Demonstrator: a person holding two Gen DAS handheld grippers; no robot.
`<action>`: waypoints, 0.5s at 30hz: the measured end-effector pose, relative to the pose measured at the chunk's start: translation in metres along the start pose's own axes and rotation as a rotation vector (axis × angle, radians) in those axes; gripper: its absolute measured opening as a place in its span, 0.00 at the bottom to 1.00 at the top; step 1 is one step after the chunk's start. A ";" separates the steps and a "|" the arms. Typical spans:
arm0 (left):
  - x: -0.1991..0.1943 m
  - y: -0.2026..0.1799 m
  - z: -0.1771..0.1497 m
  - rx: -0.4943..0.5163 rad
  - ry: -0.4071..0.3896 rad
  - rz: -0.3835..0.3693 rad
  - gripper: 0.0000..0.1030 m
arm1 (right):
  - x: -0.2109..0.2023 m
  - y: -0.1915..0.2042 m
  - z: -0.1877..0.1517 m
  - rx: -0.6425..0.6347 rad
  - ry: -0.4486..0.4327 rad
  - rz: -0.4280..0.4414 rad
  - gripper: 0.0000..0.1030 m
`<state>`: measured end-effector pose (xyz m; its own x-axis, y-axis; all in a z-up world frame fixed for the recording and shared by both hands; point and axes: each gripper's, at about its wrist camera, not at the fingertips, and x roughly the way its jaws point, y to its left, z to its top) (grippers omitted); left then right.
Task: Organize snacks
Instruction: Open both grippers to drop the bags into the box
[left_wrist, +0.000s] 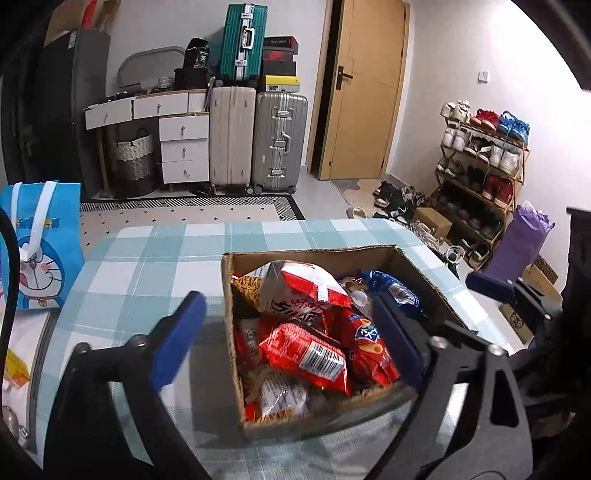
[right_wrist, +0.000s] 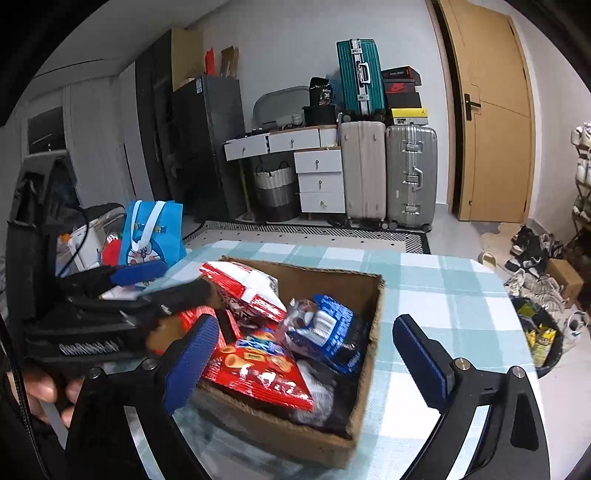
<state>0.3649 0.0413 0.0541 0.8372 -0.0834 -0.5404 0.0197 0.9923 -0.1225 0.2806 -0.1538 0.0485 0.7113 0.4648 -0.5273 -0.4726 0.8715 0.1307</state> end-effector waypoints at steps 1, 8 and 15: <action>-0.005 0.001 -0.002 0.000 -0.009 0.003 1.00 | -0.002 -0.001 -0.001 0.005 0.002 0.001 0.99; -0.038 0.008 -0.022 0.017 -0.052 0.012 1.00 | -0.023 -0.006 -0.016 0.041 -0.035 0.009 0.99; -0.067 0.004 -0.048 0.027 -0.086 0.014 1.00 | -0.042 -0.001 -0.029 0.038 -0.088 0.036 1.00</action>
<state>0.2829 0.0465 0.0499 0.8813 -0.0620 -0.4684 0.0213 0.9956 -0.0917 0.2357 -0.1790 0.0460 0.7380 0.5060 -0.4464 -0.4796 0.8588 0.1805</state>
